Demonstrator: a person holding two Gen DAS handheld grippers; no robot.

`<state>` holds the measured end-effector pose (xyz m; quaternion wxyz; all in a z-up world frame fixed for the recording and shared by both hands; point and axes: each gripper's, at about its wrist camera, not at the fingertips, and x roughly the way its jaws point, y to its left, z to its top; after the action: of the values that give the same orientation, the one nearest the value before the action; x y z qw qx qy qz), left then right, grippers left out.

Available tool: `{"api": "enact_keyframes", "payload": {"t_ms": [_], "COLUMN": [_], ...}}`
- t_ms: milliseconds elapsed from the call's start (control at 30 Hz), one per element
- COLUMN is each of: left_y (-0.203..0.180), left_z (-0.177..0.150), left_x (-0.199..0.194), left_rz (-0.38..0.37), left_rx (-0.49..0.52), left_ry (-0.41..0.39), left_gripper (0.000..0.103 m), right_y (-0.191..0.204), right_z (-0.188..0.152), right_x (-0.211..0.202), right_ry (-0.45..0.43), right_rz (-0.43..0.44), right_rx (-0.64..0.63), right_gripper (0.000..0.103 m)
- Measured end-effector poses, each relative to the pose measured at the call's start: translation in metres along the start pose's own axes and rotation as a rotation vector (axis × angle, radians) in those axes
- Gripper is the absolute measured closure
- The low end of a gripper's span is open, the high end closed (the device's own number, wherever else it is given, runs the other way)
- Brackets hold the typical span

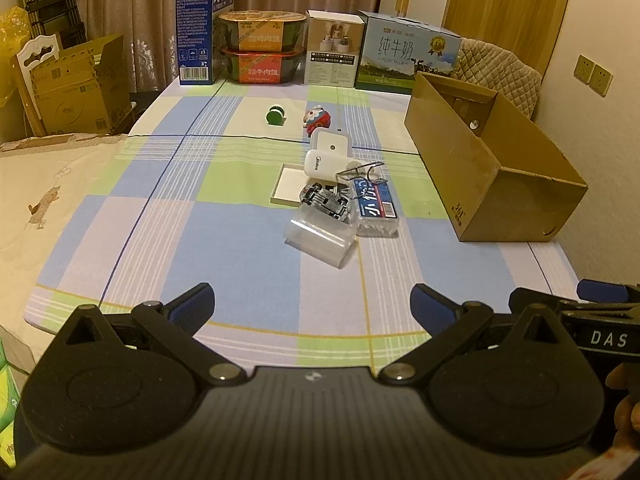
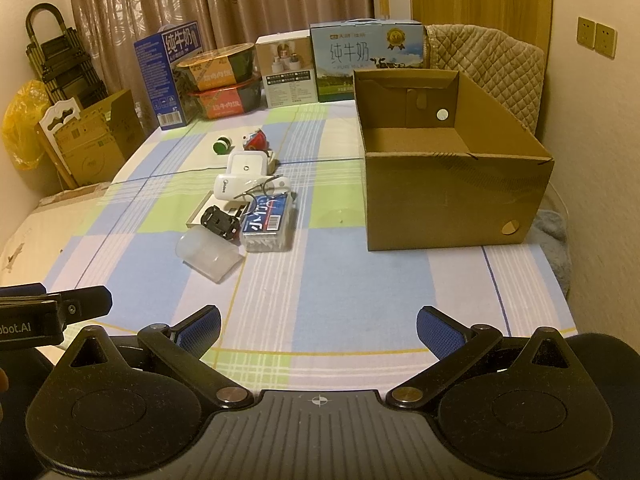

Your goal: Organize rigid objects

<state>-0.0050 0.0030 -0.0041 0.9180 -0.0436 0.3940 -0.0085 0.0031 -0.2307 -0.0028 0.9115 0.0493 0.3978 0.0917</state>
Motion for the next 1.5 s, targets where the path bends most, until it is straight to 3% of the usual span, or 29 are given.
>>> {"api": "enact_keyframes", "payload": {"t_ms": [1033,1300,1500], "left_y": [0.011,0.016,0.014], "left_z": [0.005,0.02,0.034], "left_x": [0.012,0.036,0.069], "left_rz": [-0.044,-0.051,-0.068], "left_rx": [0.005,0.095,0.241], "left_ry": [0.033,0.04,0.03], "left_gripper": [0.001,0.001,0.001], "right_y": [0.006,0.003,0.004], "right_z": [0.003,0.004,0.007], "right_x": [0.008,0.022,0.04], "right_ry": [0.002,-0.005,-0.019], "right_rz": [0.009,0.01,0.018], "right_rx": [-0.003,-0.032,-0.082], "right_gripper": [0.002,0.002,0.002]}}
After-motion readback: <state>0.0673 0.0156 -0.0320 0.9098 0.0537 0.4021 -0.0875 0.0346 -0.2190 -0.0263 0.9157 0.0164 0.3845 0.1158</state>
